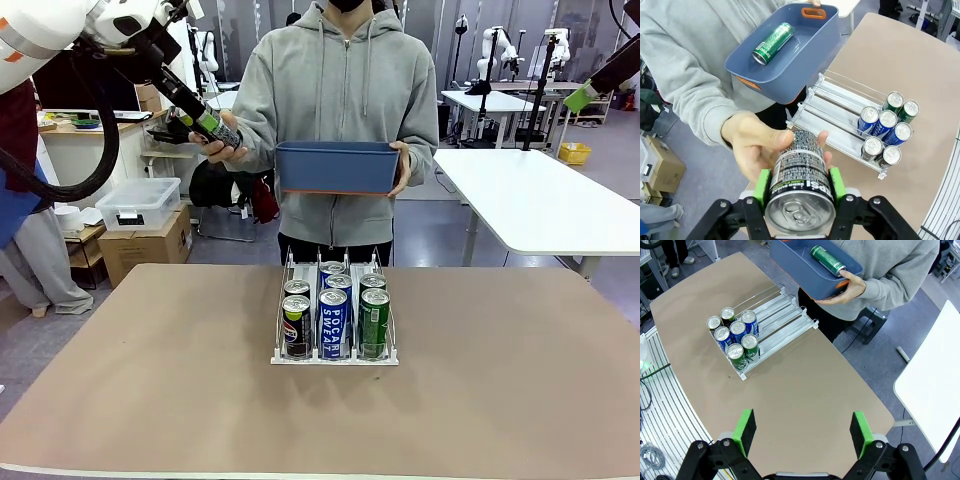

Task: Fill the beverage cans into the dispenser.
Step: Pick up the Pepsi coke handed by the human.

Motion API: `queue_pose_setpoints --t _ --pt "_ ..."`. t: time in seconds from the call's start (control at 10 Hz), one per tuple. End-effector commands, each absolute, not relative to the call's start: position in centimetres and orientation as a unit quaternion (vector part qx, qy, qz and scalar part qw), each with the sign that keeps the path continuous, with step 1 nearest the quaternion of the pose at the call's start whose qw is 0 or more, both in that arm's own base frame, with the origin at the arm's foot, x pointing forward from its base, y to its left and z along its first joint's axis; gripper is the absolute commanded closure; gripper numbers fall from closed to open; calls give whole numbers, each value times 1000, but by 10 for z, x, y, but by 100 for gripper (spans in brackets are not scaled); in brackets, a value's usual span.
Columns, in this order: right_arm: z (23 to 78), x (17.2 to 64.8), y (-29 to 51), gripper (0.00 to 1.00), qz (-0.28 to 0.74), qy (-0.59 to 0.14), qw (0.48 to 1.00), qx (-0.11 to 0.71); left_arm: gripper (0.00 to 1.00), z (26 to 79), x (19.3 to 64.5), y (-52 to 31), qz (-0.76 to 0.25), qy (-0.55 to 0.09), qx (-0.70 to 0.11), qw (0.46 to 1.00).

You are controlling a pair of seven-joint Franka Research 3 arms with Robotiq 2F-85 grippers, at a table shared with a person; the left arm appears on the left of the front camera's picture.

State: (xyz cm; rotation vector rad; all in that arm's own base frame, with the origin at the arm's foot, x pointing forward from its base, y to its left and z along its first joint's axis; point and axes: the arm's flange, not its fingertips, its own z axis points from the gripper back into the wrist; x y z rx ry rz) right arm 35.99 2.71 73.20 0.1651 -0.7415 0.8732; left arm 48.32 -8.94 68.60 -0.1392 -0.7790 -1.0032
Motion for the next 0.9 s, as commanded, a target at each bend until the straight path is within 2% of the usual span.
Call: queue_pose_setpoints --t 0.0,0.1,0.2,0.3,0.4,0.5,0.8 --pt "731 360 27 0 413 -350 837 78 62 684 473 -89 -464 -359 -48 808" --pt "731 360 27 0 413 -350 837 78 82 685 473 -88 -466 -359 -50 807" --pt "731 360 27 0 413 -350 837 78 62 686 471 -88 -465 -365 -57 805" --pt "731 360 27 0 413 -350 837 78 100 688 472 -86 -460 -370 -86 803" --pt "731 360 27 0 413 -350 837 78 77 690 473 -86 -457 -372 -96 802" --pt "731 360 27 0 413 -350 837 78 77 689 479 -91 -469 -365 -63 802" --pt "731 360 27 0 413 -350 837 78 77 689 479 -91 -469 -365 -63 802"
